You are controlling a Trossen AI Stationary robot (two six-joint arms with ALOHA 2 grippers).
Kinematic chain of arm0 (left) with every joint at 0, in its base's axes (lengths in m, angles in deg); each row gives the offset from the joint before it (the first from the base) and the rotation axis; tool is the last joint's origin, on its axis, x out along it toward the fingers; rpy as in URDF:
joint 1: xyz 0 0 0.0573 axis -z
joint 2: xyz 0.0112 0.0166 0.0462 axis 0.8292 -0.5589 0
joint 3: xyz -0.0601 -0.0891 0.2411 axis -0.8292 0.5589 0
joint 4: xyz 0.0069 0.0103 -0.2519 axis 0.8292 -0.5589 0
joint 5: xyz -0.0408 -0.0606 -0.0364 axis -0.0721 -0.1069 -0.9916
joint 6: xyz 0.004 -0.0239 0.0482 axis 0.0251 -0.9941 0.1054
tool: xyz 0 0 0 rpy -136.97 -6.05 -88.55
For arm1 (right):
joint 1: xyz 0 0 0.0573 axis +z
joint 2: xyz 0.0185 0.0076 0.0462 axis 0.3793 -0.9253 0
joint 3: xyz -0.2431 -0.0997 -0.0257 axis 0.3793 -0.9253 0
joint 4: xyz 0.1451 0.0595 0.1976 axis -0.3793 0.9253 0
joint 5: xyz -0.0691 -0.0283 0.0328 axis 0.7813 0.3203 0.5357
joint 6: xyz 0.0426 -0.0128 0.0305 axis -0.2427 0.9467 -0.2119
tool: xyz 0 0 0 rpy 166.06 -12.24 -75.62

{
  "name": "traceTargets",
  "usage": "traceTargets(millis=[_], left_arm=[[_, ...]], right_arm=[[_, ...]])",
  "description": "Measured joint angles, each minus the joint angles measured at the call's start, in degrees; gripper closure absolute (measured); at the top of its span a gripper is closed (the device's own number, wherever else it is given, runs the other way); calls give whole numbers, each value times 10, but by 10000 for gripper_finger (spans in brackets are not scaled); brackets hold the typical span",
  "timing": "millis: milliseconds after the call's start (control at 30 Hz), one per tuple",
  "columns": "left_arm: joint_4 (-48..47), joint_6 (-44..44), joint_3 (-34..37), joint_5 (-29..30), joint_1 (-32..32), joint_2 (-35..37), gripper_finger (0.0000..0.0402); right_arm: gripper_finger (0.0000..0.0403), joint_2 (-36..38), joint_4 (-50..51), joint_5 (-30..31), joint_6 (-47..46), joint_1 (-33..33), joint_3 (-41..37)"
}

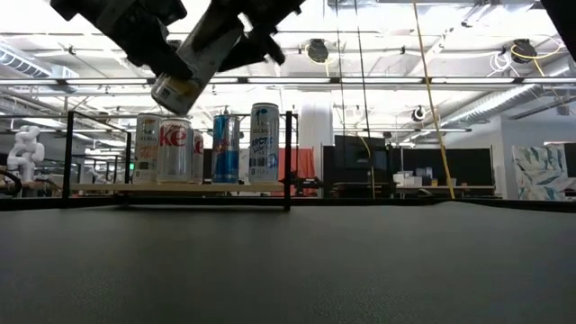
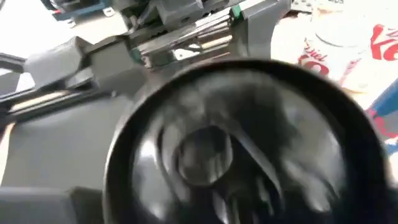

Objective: Place canned beverage on shelf
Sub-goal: Align the white and yellow soda can with the other white and yellow soda can on the shelf

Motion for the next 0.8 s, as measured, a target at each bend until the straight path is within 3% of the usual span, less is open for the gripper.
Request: traceTargets(millis=[133,400,800], left_arm=[[-43,-20,3,11,-2,28,155],[1,-74,51,22,3,106,155],[107,-188,224,117,3,260,155]], right_arm=[[143,29,29,-5,19,9,1],[143,66,44,3,58,40,0],[144,80,108,4,58,84,0]])
